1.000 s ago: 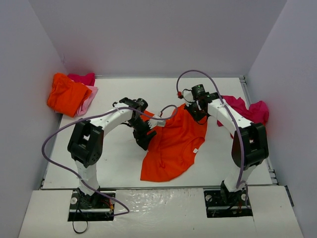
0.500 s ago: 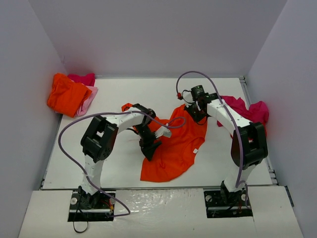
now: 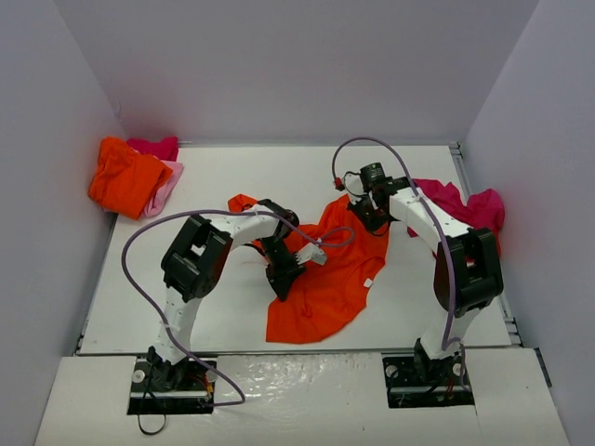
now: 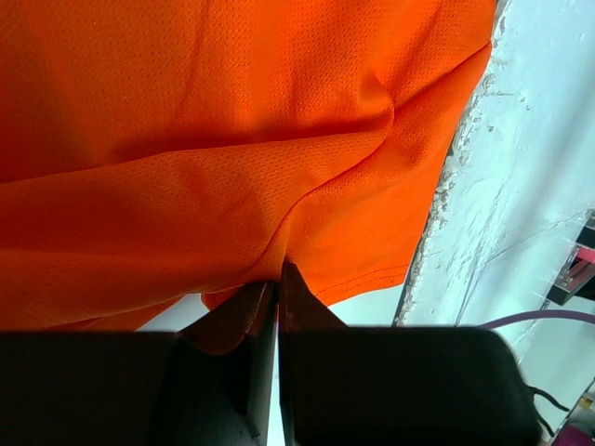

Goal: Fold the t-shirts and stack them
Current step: Flatten the tshirt out

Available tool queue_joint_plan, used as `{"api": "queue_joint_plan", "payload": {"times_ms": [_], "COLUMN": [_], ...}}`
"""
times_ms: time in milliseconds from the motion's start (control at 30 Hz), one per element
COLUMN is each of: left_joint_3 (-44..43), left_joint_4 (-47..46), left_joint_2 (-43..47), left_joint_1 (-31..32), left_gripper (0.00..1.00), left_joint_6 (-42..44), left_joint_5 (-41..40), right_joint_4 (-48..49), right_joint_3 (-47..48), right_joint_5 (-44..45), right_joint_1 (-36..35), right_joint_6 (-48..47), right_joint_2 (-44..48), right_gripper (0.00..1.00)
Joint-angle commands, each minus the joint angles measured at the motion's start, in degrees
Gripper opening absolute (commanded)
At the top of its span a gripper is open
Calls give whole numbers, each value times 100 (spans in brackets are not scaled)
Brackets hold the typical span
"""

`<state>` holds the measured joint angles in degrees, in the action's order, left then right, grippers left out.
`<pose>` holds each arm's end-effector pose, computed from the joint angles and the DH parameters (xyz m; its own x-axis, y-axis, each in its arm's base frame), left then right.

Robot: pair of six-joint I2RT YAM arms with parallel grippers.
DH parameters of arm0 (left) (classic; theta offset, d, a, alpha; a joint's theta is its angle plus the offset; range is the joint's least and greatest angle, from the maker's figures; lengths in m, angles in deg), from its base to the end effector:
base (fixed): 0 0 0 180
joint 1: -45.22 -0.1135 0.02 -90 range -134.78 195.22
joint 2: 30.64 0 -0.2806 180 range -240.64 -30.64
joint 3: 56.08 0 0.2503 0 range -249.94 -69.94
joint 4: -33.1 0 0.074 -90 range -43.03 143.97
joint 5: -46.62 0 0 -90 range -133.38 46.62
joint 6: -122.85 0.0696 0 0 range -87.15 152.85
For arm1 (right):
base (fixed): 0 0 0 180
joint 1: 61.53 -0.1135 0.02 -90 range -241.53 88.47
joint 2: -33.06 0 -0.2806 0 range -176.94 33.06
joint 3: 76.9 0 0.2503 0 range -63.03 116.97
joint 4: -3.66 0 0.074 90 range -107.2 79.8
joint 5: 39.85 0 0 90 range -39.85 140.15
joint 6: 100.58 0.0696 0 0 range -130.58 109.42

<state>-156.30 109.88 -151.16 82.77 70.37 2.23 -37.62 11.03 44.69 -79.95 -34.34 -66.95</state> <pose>0.2727 -0.2723 0.1466 -0.4069 0.8502 -0.3341 0.7619 0.1141 -0.6375 0.3765 0.1324 0.2225 -0.5483 -0.6054 -0.5770 -0.6439 0.7458 -0.1706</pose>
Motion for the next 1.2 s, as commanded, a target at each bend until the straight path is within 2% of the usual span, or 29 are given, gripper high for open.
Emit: {"api": "queue_joint_plan", "payload": {"times_ms": [0,67,267,367,633,833,967,1167], "left_joint_3": [-154,-368,-987,-762,-297,-134,8,110], "left_joint_4": [102,124,339,240,68,151,151,140], "left_joint_2": [745,1029,1579,1902,2341,2491,2641,2838], "left_joint_1": [-58,-265,-1301,-1442,-1878,-2392,-2643,-2985], "left_gripper": [0,0,0,0,0,0,0,0], "left_joint_6": [93,73,-101,-120,-165,-38,41,114], "left_joint_5": [-327,-677,-619,-742,-738,-572,-518,-497], "right_joint_4": [74,108,-233,-412,-845,-1630,-2010,-2370], "right_joint_3": [60,180,727,914,975,-55,-706,-705], "right_joint_5": [305,664,556,465,710,244,-233,-988], "right_joint_1": [47,106,127,84,-41,-386,-955,-2238], "right_joint_6": [-25,64,42,13,-129,-936,-1321,-1316], "right_joint_2": [53,7,-894,-1542,-2255,-1929,-1423,-986], "right_gripper": [5,6,6,3,0,0,0,0]}}
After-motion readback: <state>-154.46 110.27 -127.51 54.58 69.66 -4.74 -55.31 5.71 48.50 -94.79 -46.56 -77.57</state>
